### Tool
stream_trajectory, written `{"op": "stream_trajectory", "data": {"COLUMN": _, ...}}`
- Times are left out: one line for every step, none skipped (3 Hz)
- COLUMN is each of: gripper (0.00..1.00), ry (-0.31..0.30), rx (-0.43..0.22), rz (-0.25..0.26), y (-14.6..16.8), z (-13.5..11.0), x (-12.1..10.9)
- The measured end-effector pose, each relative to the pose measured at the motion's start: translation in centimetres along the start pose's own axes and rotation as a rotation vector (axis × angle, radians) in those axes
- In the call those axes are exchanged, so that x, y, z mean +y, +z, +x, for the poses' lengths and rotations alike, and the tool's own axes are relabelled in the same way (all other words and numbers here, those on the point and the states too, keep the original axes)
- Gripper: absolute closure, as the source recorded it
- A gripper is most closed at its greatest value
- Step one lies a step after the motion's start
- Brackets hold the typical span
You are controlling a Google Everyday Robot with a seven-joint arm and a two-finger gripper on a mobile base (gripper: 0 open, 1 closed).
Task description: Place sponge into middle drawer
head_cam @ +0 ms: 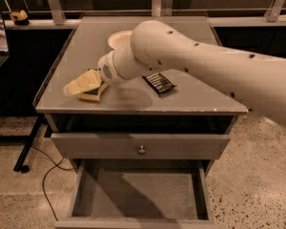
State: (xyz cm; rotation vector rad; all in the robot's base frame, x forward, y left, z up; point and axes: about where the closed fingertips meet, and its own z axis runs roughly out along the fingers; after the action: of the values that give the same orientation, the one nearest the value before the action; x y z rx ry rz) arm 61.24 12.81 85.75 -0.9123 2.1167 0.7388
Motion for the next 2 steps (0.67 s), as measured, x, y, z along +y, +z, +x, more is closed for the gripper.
{"op": "stream_trajectory", "data": {"gripper": 0.0, "ry": -0.04, "rx": 0.02, "rz": 0.076, "y": 0.2, "z": 0.25, "x": 0.79}}
{"op": "stream_trajectory", "data": {"gripper": 0.0, "ry": -0.039, "rx": 0.022, "rz": 0.076, "y": 0.23, "z": 0.3, "x": 0.78}}
